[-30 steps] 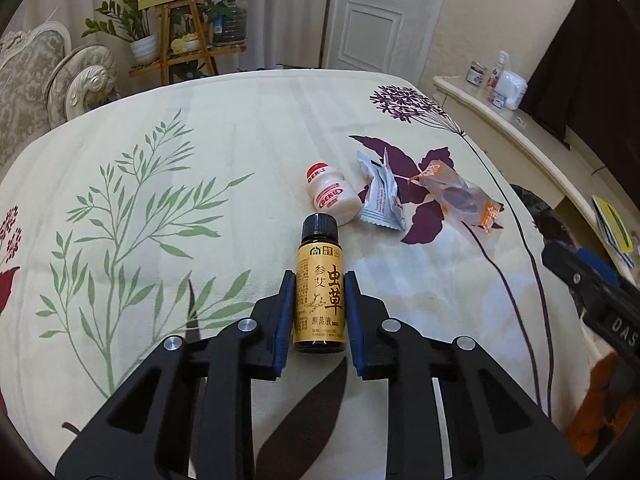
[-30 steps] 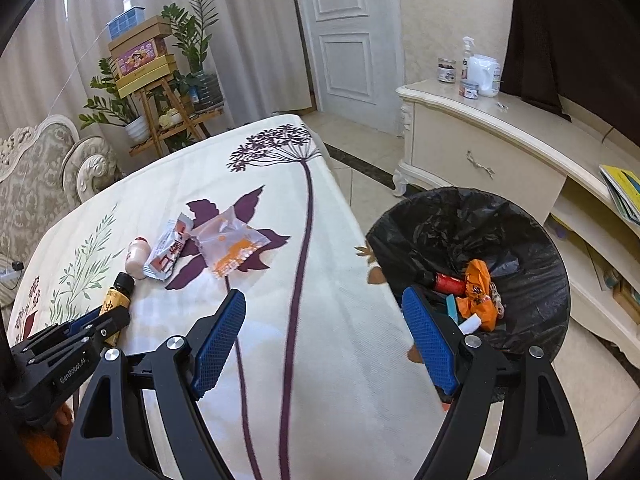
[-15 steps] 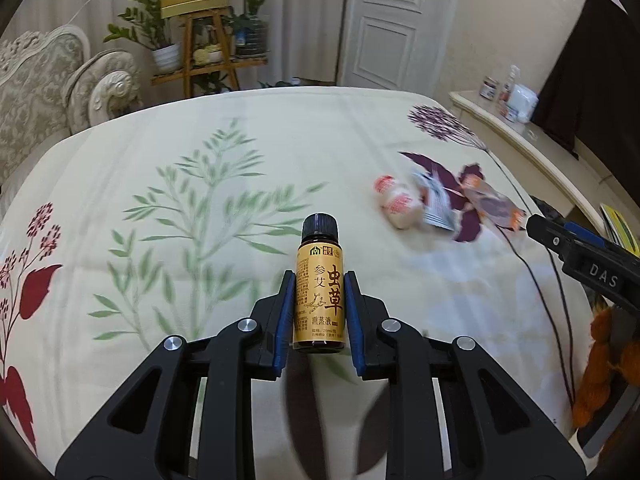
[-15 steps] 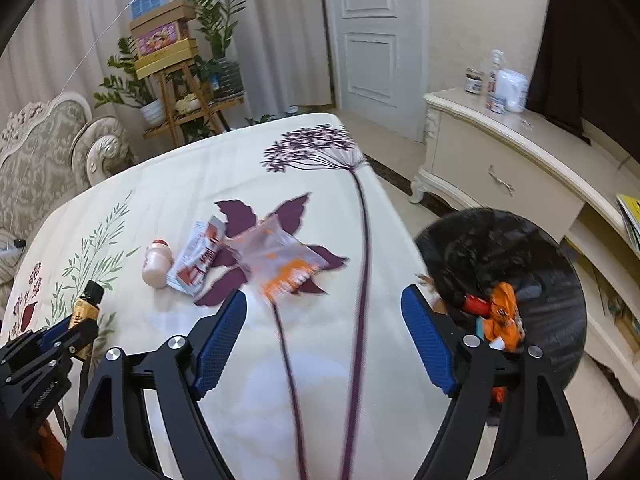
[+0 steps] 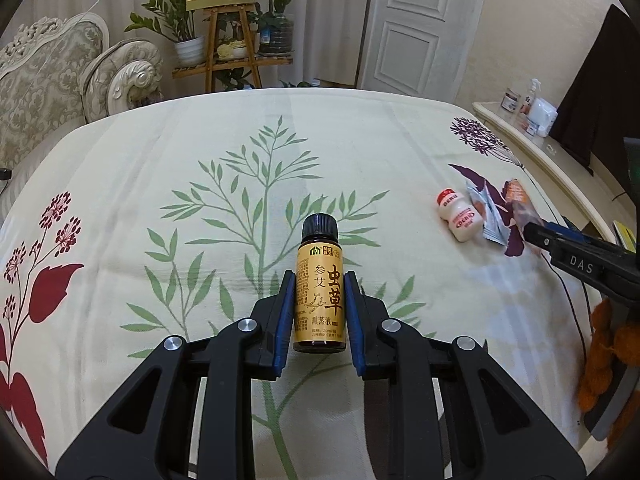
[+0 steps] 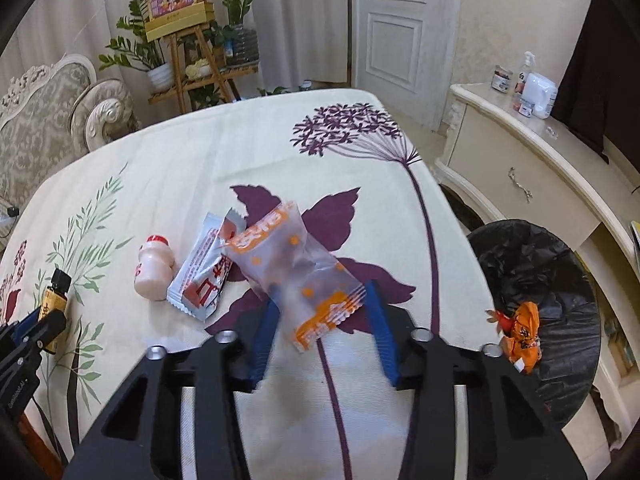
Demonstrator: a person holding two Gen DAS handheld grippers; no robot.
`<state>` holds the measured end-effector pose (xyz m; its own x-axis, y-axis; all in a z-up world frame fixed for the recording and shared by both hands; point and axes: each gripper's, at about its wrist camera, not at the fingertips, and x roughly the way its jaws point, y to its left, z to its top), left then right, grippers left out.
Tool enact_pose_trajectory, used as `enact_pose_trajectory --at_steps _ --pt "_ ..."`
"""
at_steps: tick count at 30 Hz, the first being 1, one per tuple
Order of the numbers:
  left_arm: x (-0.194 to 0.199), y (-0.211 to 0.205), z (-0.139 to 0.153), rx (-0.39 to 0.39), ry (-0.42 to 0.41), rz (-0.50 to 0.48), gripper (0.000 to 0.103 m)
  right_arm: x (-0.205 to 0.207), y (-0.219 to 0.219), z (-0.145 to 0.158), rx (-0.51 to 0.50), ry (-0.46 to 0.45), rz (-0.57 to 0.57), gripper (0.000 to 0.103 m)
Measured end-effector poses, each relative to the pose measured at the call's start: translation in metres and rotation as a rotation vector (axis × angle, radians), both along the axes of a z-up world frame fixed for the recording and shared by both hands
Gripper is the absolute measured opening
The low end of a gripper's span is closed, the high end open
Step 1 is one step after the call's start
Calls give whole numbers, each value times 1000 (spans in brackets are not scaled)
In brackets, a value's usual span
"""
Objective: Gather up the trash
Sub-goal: 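Grasp the clear orange-printed snack wrapper with the right tool, then carry the gold bottle and wrapper over the bin and open both tools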
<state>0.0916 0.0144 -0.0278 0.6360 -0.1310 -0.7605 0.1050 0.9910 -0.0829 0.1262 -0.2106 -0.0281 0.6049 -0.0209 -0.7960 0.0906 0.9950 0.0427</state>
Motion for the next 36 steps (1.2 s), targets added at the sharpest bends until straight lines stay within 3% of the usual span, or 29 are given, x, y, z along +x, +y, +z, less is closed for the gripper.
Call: enact_pose_trajectory --at_steps 6,10,36 --pt "1 0 0 -7 -4 -1 23 -5 0 5 17 -16 -3 15" --pt "0 -7 2 -12 -15 -10 23 -11 -5 8 33 -31 -13 9" --pt "-21 -97 25 -45 -74 -176 23 -67 -63 33 81 -116 -134 6"
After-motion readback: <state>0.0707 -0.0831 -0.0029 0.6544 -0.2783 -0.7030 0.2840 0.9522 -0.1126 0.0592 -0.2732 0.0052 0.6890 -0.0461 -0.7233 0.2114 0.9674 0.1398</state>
